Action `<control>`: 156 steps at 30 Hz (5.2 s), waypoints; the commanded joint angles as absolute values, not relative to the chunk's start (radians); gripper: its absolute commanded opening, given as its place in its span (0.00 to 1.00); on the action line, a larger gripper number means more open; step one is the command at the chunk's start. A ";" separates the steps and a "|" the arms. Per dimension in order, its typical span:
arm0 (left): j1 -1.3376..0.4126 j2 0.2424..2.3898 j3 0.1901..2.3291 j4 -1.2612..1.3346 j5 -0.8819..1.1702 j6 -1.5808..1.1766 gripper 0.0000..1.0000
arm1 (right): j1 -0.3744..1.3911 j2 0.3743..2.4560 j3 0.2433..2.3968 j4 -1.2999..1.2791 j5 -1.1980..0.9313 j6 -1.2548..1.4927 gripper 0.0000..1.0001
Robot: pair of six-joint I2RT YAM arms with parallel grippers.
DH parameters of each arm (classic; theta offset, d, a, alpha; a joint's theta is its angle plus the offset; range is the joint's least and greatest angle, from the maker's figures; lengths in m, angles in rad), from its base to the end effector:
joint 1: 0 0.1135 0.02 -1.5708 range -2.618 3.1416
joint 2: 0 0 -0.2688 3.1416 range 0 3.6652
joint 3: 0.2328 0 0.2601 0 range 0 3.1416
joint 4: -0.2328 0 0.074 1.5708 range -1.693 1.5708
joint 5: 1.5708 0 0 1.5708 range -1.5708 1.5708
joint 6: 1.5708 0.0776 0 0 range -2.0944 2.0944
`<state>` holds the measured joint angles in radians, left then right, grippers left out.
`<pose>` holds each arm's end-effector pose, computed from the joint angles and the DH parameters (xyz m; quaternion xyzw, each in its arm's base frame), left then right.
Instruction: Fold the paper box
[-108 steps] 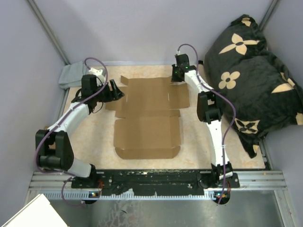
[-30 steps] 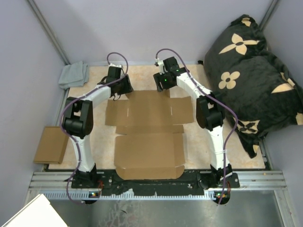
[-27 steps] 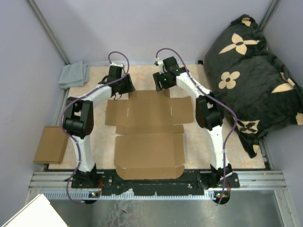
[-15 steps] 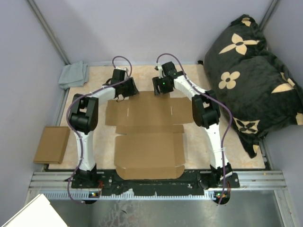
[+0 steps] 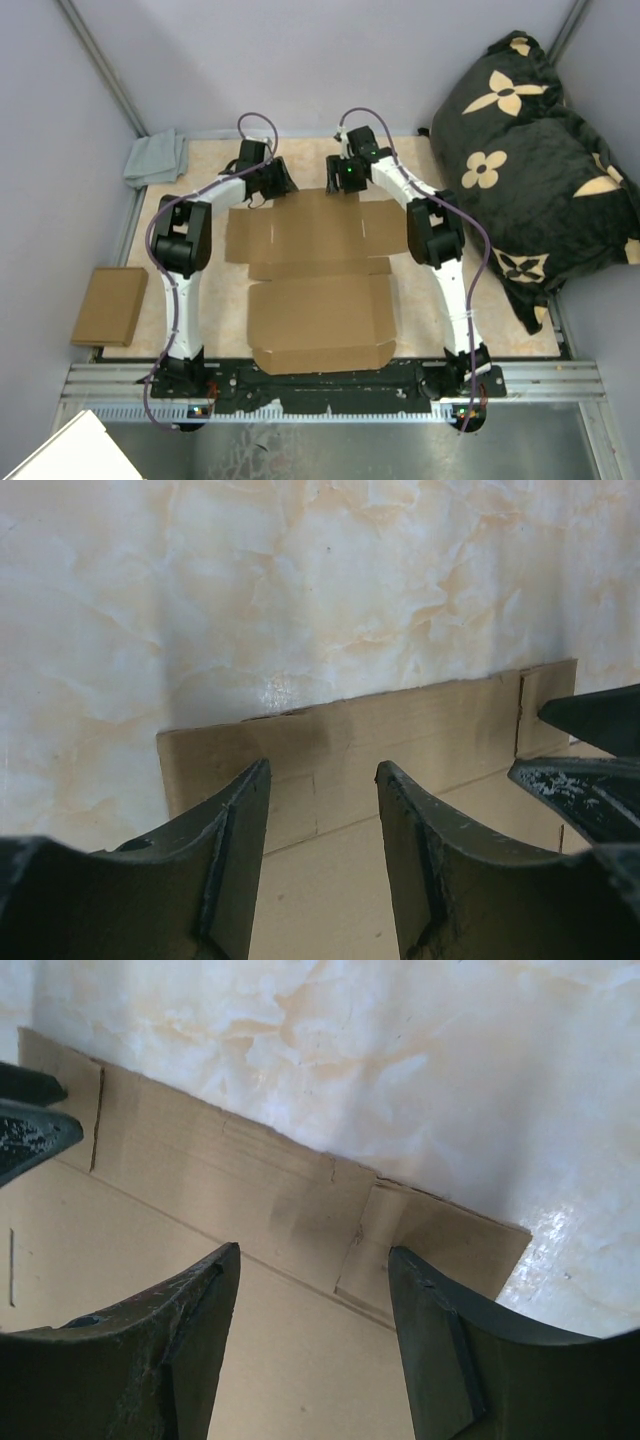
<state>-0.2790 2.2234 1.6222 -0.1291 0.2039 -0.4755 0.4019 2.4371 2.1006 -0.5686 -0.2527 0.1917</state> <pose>0.5125 -0.1632 0.1333 -0.0478 0.9079 -0.2359 0.3431 0.5222 0.2430 0.1434 -0.1393 0.9281 0.2087 0.2751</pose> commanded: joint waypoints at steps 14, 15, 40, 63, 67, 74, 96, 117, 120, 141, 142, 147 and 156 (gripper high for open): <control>-0.229 1.679 1.228 -0.158 0.129 -0.499 0.64 | 0.290 1.802 1.579 -0.343 -0.214 0.439 0.40; -0.229 1.623 1.158 -0.131 0.142 -0.509 0.64 | 0.267 1.750 1.502 -0.306 -0.320 0.472 0.30; -0.236 1.198 0.510 -0.089 0.250 -0.623 0.65 | 0.264 1.156 0.592 -0.196 -0.178 0.643 0.99; -0.238 1.293 0.537 0.014 0.320 -0.646 0.22 | 0.264 1.264 0.623 -0.145 -0.195 0.698 0.99; -0.238 1.274 0.541 0.017 0.323 -0.655 0.04 | 0.262 1.315 0.651 -0.154 -0.205 0.722 0.97; -0.237 1.277 0.542 0.017 0.333 -0.652 0.00 | 0.262 1.394 0.675 -0.096 -0.236 0.732 0.93; -0.239 1.321 0.544 0.026 0.345 -0.637 0.00 | 0.324 1.387 0.771 -0.082 -0.291 0.663 0.80; -0.281 1.342 0.656 -0.020 0.375 -0.616 0.04 | 0.458 1.590 0.892 -0.065 -0.315 0.626 0.76; -0.288 1.359 0.673 -0.025 0.370 -0.610 0.13 | 0.467 1.638 0.909 -0.075 -0.304 0.627 0.75; -0.328 1.491 0.787 -0.017 0.381 -0.612 0.39 | 0.471 1.804 0.923 -0.079 -0.282 0.646 0.73; -0.330 1.506 0.795 -0.016 0.382 -0.613 0.40 | 0.471 1.806 0.925 -0.079 -0.282 0.644 0.73; -0.335 1.612 0.812 0.021 0.377 -0.633 0.38 | 0.471 1.810 0.930 -0.089 -0.282 0.642 0.73; -0.345 1.753 0.800 0.046 0.330 -0.646 0.34 | 0.471 1.799 0.962 -0.140 -0.267 0.623 0.73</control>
<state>-0.3305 1.7058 0.8066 0.0502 0.3706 -0.6476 0.4629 1.7546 0.9497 -0.0399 -0.3367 0.6571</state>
